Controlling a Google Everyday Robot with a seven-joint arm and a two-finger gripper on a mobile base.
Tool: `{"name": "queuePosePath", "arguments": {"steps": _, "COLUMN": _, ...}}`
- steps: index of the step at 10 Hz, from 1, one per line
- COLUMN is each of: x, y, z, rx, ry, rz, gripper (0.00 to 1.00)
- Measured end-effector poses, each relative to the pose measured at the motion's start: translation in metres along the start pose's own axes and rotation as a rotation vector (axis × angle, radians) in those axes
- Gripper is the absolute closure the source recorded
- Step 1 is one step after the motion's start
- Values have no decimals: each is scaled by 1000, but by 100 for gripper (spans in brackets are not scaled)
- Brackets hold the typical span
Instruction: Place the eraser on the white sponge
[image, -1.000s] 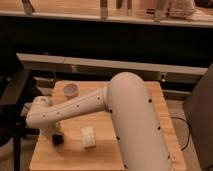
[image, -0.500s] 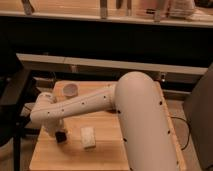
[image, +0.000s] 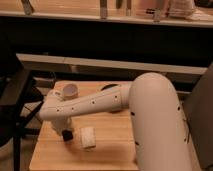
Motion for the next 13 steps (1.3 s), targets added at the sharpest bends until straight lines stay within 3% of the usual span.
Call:
{"name": "queuePosePath", "arguments": {"steps": 5, "x": -11, "y": 49, "z": -11, "rx": 15, "ry": 4, "rz": 69, "gripper": 100}}
{"name": "queuePosePath", "arguments": {"steps": 8, "x": -11, "y": 52, "z": -10, "rx": 24, "ry": 2, "rz": 81, "gripper": 100}}
{"name": "queuePosePath", "arguments": {"steps": 10, "x": -13, "y": 74, "z": -5, "rx": 42, "ry": 0, "rz": 120, "gripper": 100}}
{"name": "queuePosePath", "arguments": {"steps": 13, "x": -12, "y": 79, "z": -2, "rx": 55, "ry": -4, "rz": 137, "gripper": 100}}
